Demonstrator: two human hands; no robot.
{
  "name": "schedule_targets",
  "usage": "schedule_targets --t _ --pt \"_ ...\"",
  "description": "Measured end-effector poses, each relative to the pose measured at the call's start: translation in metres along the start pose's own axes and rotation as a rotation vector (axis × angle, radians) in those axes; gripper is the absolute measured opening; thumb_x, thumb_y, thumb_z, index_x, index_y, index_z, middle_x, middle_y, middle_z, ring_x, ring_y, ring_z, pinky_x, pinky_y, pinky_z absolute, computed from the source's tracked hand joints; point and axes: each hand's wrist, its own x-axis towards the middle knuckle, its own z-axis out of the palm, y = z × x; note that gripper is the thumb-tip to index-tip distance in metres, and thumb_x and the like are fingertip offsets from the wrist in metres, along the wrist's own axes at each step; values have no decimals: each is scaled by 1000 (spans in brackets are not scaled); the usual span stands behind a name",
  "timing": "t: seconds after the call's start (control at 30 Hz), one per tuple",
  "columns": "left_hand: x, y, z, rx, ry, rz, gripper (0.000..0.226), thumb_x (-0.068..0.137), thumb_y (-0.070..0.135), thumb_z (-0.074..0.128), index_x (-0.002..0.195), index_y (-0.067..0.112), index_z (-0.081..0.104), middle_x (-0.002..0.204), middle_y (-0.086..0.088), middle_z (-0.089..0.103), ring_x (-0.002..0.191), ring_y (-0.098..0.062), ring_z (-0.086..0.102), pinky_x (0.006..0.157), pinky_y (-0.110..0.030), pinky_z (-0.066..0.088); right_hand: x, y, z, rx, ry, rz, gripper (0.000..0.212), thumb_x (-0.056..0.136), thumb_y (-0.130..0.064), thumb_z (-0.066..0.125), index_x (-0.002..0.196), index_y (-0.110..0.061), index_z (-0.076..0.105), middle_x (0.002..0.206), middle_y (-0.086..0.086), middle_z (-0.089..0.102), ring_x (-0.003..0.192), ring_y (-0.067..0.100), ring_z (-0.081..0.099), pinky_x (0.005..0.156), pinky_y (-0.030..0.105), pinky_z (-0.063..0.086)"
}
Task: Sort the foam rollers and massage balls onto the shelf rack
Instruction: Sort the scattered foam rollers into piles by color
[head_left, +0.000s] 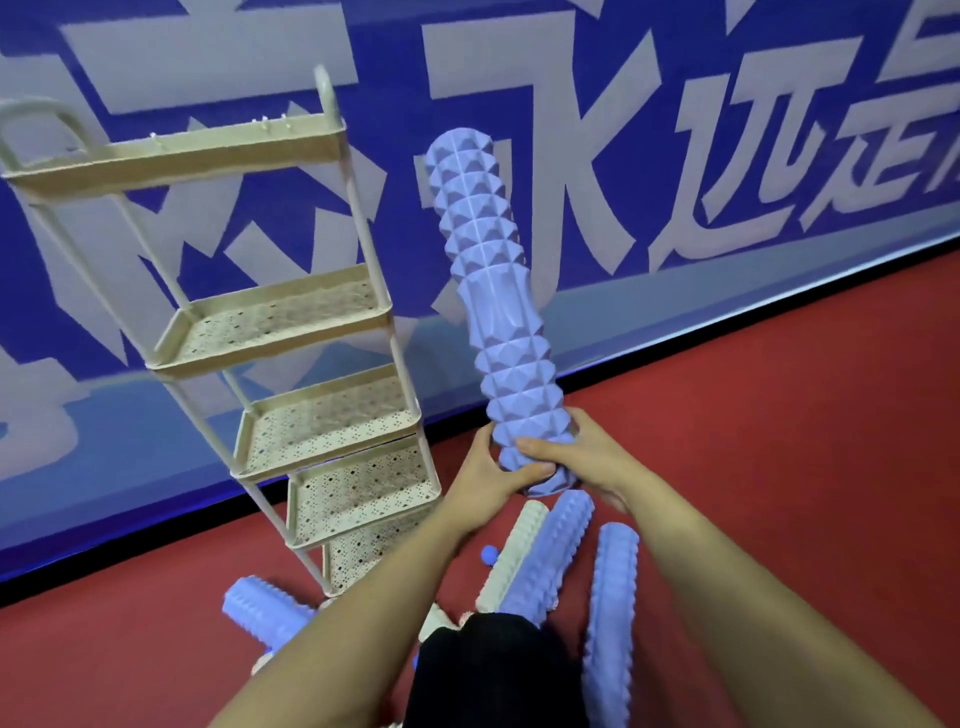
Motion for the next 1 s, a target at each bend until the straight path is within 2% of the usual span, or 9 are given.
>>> schedule_targets --t 0.1,0.23,0.37,0.53,0.6,0.7,0.8,0.87,1.0 --pt "32 -27 8 -4 -45 -23 55 85 -3 78 129 15 51 117 9 70 105 0 70 85 -15 53 19 24 -13 78 6 67 22 86 -12 77 107 -14 71 109 12 76 101 25 73 88 36 59" --pt "78 -70 14 49 -155 -75 69 89 17 80 146 18 42 139 4 63 127 -14 63 103 -28 52 61 64 -31 111 118 169 45 81 -24 84 119 -15 62 111 8 75 98 23 74 74 34 62" --pt "114 -124 15 180 -212 -167 79 90 28 79 155 20 34 145 6 52 124 -13 60 107 -27 47 101 113 -54 62 277 241 22 80 -15 84 94 -18 68 88 -1 75 75 14 72 67 33 61" --pt "123 -238 7 279 -157 -455 87 83 35 84 152 11 37 141 -7 52 114 -18 56 106 -36 47 120 209 -82 -13 392 417 24 72 -19 91 83 -14 70 83 4 76 66 11 70 62 29 60" --pt "115 -282 10 318 -188 -568 85 76 43 85 143 10 45 125 -5 62 108 -17 60 104 -41 49 120 250 -87 -14 429 531 33 69 -28 93 89 -17 69 95 7 76 71 16 69 65 41 61" --pt "102 -336 24 378 -268 -666 68 81 45 82 131 16 47 118 2 65 102 -13 60 93 -31 48 116 293 -89 -72 469 688 55 70 -45 89 111 -20 60 99 -2 66 78 17 63 59 36 53" --pt "93 -387 45 383 -291 -752 100 65 62 83 144 15 44 135 0 57 115 -19 59 96 -30 47 115 340 -88 -105 508 726 66 73 -48 86 123 -16 56 103 -2 65 81 16 61 57 32 50" --pt "89 -407 57 408 -264 -793 119 46 73 78 144 16 44 136 -4 54 118 -22 58 98 -33 49 112 358 -86 -86 513 751 67 73 -50 85 123 -16 56 105 -3 65 84 14 61 64 35 56" --pt "86 -445 79 681 -235 -730 113 60 73 80 148 16 37 139 -8 48 128 -34 49 106 -43 41 120 393 -82 -23 512 778 55 76 -52 82 113 -19 58 98 -7 64 86 15 63 83 46 59"
